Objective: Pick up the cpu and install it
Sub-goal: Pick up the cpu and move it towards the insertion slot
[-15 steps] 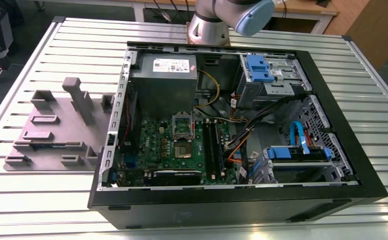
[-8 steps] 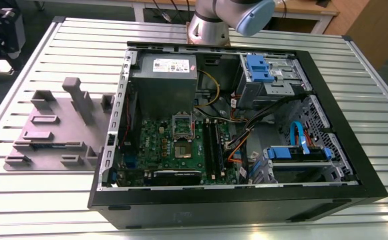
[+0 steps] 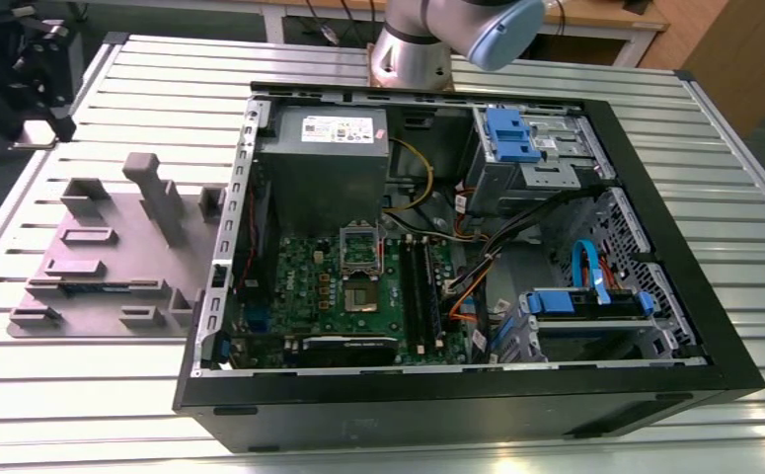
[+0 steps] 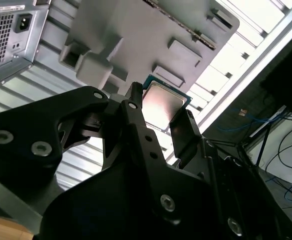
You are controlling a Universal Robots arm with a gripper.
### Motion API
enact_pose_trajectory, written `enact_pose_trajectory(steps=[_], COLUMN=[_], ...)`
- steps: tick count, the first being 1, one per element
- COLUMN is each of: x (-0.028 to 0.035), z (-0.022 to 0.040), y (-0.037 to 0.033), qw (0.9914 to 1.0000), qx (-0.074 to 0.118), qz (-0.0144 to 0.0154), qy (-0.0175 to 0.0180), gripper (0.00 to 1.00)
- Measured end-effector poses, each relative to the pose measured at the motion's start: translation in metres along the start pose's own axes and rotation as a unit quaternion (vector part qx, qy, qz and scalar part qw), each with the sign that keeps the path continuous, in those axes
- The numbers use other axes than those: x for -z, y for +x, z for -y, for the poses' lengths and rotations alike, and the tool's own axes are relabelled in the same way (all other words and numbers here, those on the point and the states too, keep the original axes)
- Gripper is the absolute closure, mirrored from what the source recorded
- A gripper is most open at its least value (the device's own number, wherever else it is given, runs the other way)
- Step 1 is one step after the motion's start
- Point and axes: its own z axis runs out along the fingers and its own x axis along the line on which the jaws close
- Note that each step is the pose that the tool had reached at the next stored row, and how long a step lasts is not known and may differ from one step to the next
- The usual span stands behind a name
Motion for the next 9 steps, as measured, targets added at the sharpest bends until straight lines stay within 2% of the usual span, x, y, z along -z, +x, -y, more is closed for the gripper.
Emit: enact_pose_trajectory(steps=[9], x=[-0.0001], z=[0.0031], y=[-0.0392], qw=[1.0], qx=[0.0], qz=[-0.0005], qy=[0.0], gripper=[0.53])
